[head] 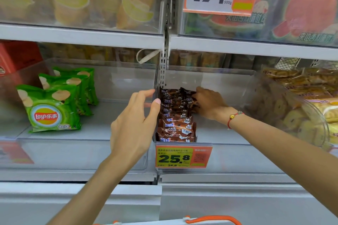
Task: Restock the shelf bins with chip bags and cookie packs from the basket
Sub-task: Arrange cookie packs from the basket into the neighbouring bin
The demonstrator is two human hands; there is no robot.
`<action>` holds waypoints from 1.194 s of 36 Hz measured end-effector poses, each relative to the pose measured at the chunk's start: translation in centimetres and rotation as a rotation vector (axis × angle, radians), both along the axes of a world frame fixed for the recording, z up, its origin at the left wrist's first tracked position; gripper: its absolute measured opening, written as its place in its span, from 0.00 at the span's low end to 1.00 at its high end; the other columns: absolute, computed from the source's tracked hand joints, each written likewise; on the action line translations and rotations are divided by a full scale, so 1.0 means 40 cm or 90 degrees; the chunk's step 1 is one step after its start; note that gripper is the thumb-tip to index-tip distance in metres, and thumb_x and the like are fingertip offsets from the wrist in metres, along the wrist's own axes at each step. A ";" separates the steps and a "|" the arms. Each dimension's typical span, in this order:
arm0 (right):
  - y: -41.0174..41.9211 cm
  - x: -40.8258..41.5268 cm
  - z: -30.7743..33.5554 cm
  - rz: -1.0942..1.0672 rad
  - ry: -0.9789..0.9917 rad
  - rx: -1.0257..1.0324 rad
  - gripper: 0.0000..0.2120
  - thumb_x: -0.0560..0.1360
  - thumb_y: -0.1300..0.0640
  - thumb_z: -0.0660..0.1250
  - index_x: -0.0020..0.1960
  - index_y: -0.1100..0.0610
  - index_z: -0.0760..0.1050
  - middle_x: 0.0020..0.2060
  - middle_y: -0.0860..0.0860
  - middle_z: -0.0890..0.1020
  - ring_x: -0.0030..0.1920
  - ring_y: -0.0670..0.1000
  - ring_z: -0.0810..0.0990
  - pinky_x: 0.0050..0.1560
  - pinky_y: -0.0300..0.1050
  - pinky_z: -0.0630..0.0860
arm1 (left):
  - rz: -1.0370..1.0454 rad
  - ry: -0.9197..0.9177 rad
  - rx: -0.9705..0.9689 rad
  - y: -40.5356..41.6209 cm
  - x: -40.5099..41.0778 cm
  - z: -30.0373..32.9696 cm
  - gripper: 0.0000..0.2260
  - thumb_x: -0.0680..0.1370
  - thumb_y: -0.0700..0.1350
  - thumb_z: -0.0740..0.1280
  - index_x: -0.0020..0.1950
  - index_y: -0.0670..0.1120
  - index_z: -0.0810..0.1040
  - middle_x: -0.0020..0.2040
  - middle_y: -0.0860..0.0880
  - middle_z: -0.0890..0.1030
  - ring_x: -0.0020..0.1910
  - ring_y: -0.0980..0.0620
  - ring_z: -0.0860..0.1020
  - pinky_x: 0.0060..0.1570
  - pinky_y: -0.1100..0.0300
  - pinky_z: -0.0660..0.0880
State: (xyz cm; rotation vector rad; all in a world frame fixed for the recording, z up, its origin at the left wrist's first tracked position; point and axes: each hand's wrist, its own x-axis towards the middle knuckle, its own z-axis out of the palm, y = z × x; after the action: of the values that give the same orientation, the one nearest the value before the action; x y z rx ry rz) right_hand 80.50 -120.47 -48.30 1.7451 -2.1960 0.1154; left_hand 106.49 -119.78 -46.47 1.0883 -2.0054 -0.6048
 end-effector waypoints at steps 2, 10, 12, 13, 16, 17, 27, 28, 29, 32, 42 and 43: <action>-0.002 0.000 0.002 -0.016 -0.067 -0.019 0.14 0.74 0.49 0.70 0.55 0.56 0.78 0.52 0.54 0.76 0.48 0.56 0.77 0.47 0.49 0.76 | 0.002 -0.001 -0.006 0.000 -0.001 -0.002 0.14 0.81 0.59 0.52 0.66 0.63 0.66 0.53 0.67 0.70 0.45 0.57 0.73 0.48 0.58 0.61; 0.000 0.025 0.016 -0.034 -0.184 -0.005 0.19 0.72 0.54 0.72 0.60 0.57 0.72 0.57 0.55 0.76 0.53 0.57 0.76 0.50 0.45 0.73 | 0.002 -0.005 -0.009 -0.001 0.000 -0.001 0.15 0.81 0.59 0.51 0.67 0.63 0.65 0.51 0.67 0.71 0.45 0.58 0.73 0.46 0.59 0.62; 0.007 0.033 0.031 -0.052 -0.228 0.008 0.21 0.72 0.55 0.73 0.62 0.57 0.73 0.59 0.55 0.76 0.57 0.57 0.76 0.55 0.46 0.73 | -0.005 -0.006 -0.006 0.000 0.002 0.001 0.16 0.81 0.60 0.51 0.68 0.63 0.65 0.52 0.67 0.71 0.45 0.59 0.73 0.46 0.59 0.62; 0.014 0.038 0.041 -0.054 -0.251 0.013 0.23 0.71 0.56 0.74 0.64 0.57 0.73 0.61 0.55 0.76 0.58 0.57 0.75 0.57 0.46 0.73 | -0.009 -0.007 -0.003 0.001 0.004 0.002 0.16 0.81 0.60 0.52 0.68 0.62 0.65 0.53 0.66 0.71 0.46 0.59 0.73 0.46 0.59 0.61; 0.045 0.051 0.074 -0.054 -0.304 0.019 0.24 0.71 0.56 0.74 0.65 0.56 0.73 0.63 0.54 0.76 0.62 0.56 0.75 0.58 0.42 0.71 | -0.017 -0.010 0.002 0.002 0.006 0.006 0.17 0.81 0.60 0.52 0.69 0.61 0.66 0.58 0.64 0.74 0.52 0.57 0.75 0.48 0.59 0.62; 0.060 0.054 0.084 -0.062 -0.322 0.011 0.23 0.71 0.56 0.74 0.65 0.56 0.74 0.63 0.53 0.77 0.62 0.55 0.75 0.56 0.40 0.70 | -0.018 -0.011 0.004 0.002 0.007 0.007 0.17 0.81 0.60 0.51 0.69 0.61 0.66 0.59 0.63 0.75 0.54 0.57 0.76 0.48 0.59 0.63; 0.273 0.196 0.153 -0.033 -0.420 -0.095 0.10 0.70 0.58 0.74 0.50 0.50 0.80 0.45 0.47 0.81 0.43 0.48 0.80 0.51 0.44 0.77 | -0.072 -0.017 0.021 0.020 0.027 0.027 0.20 0.81 0.60 0.54 0.72 0.57 0.65 0.66 0.58 0.72 0.60 0.58 0.74 0.49 0.59 0.65; 0.295 0.222 0.159 -0.023 -0.431 -0.097 0.09 0.70 0.59 0.74 0.49 0.49 0.80 0.42 0.46 0.81 0.40 0.46 0.79 0.48 0.43 0.77 | -0.076 -0.025 0.013 0.026 0.033 0.030 0.21 0.81 0.59 0.55 0.72 0.56 0.65 0.67 0.58 0.71 0.61 0.58 0.73 0.49 0.59 0.66; 0.316 0.247 0.162 -0.009 -0.442 -0.096 0.09 0.70 0.59 0.74 0.49 0.50 0.80 0.39 0.45 0.80 0.37 0.43 0.78 0.45 0.40 0.75 | -0.078 -0.030 0.004 0.034 0.041 0.034 0.20 0.81 0.59 0.56 0.72 0.55 0.66 0.67 0.57 0.71 0.61 0.58 0.73 0.49 0.59 0.66; 0.373 0.324 0.159 0.040 -0.479 -0.088 0.08 0.70 0.61 0.74 0.46 0.50 0.80 0.32 0.43 0.79 0.30 0.36 0.75 0.35 0.29 0.70 | -0.070 0.002 -0.022 0.078 0.075 0.042 0.17 0.80 0.55 0.61 0.67 0.53 0.69 0.62 0.57 0.73 0.59 0.58 0.73 0.48 0.61 0.66; 0.422 0.514 -0.027 0.090 -0.517 0.212 0.07 0.71 0.62 0.73 0.48 0.55 0.82 0.36 0.53 0.81 0.29 0.39 0.75 0.39 0.38 0.73 | -0.050 -0.040 0.083 0.176 0.284 -0.083 0.01 0.77 0.51 0.65 0.47 0.58 0.75 0.43 0.61 0.79 0.45 0.58 0.78 0.44 0.59 0.72; 0.418 0.531 -0.052 0.082 -0.515 0.246 0.07 0.71 0.61 0.72 0.48 0.54 0.82 0.37 0.55 0.82 0.29 0.40 0.75 0.40 0.40 0.75 | -0.057 -0.080 0.104 0.176 0.304 -0.108 0.02 0.77 0.51 0.65 0.47 0.58 0.75 0.44 0.61 0.79 0.46 0.57 0.78 0.46 0.59 0.72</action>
State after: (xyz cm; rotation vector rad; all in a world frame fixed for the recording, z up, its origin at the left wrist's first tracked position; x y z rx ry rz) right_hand 101.76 -103.75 -50.39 2.3505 -2.7854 0.5455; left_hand 118.66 -112.74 -50.79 1.1630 -2.1521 -0.7745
